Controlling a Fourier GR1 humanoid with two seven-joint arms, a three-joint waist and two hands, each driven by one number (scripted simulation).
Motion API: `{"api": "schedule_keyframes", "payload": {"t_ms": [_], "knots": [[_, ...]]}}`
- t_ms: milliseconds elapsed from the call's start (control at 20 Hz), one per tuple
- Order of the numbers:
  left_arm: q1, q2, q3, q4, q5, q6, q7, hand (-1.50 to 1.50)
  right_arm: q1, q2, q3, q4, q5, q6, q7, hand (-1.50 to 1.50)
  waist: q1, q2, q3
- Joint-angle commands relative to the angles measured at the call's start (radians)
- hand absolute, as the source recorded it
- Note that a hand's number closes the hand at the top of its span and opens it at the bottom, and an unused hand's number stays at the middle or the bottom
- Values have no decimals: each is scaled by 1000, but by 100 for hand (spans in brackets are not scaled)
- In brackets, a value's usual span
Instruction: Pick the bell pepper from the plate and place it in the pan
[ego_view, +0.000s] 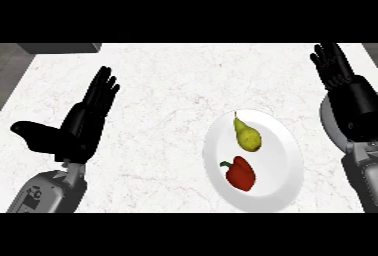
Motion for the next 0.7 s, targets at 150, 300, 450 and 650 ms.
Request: {"api": "schedule_keyframes", "payload": {"t_ms": [150, 300, 450, 650], "knots": [[12, -25, -63, 43, 34, -64, 47, 0, -134, 3, 345, -87, 62, 308, -111, 150, 84, 12, -46], [50, -30, -91, 77, 51, -88, 69, 0, -313, -174, 350, -199, 327, 334, -211, 150, 85, -48, -70], [106, -46, -121, 84, 80, -130, 63, 0, -269, -43, 529, -114, 378, 345, -407, -150, 69, 14, -42], [101, -41, -69, 152, 95, -168, 6, 0, -216, -9, 553, 20, 434, 287, -736, -150, 19, 12, -41]]}}
